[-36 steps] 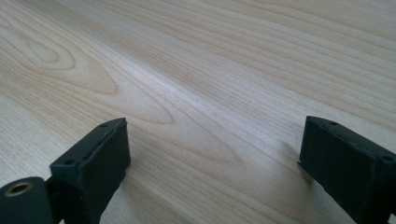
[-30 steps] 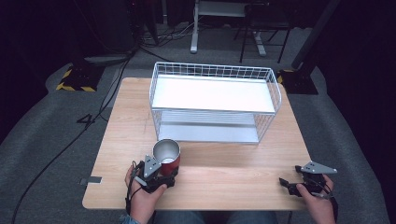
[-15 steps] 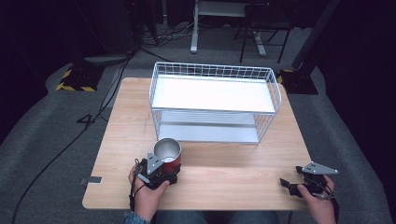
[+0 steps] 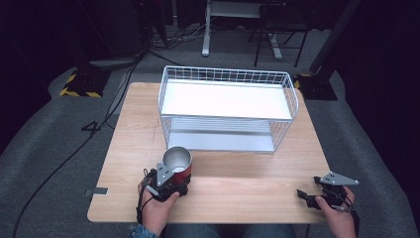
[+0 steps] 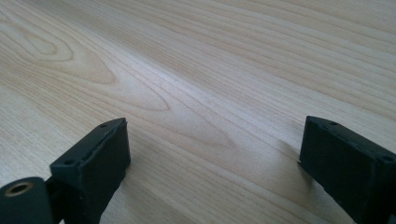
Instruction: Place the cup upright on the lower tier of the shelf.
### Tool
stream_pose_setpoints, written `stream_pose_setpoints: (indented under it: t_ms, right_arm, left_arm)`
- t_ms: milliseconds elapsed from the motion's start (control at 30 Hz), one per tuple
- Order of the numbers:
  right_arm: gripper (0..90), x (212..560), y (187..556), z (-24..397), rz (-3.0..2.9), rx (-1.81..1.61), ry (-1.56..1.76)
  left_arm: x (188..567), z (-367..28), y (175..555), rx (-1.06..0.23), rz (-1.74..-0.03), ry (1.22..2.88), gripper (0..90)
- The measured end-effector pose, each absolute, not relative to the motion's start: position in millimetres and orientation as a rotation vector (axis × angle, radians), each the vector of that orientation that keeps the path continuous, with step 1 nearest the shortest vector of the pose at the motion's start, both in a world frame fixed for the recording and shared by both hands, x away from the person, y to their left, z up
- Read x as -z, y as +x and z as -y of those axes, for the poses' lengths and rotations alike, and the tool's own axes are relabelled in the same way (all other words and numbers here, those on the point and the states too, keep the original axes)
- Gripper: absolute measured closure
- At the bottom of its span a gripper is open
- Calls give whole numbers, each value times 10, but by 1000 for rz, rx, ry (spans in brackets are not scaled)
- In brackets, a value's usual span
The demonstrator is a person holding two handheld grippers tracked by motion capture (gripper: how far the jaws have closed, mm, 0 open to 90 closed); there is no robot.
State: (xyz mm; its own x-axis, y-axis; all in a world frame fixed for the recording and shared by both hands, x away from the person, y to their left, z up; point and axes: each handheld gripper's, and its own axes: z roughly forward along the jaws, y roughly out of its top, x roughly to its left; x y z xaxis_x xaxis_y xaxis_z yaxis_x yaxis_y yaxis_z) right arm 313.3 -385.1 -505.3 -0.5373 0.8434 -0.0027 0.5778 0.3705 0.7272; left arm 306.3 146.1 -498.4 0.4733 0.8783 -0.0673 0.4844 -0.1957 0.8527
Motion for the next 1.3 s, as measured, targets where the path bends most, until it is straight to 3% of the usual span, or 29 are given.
stream_pose_setpoints:
  t_ms: [767, 1300]
  right_arm:
    - [86, 5053, 3133, 3851, -2262, -974, 1238]
    - [85, 5054, 3133, 3851, -2262, -974, 1238]
  left_arm:
    - [4568, -1306, 3051, -510, -1053, 1853, 166]
    - [4445, -995, 3306, -427, -906, 1895, 166]
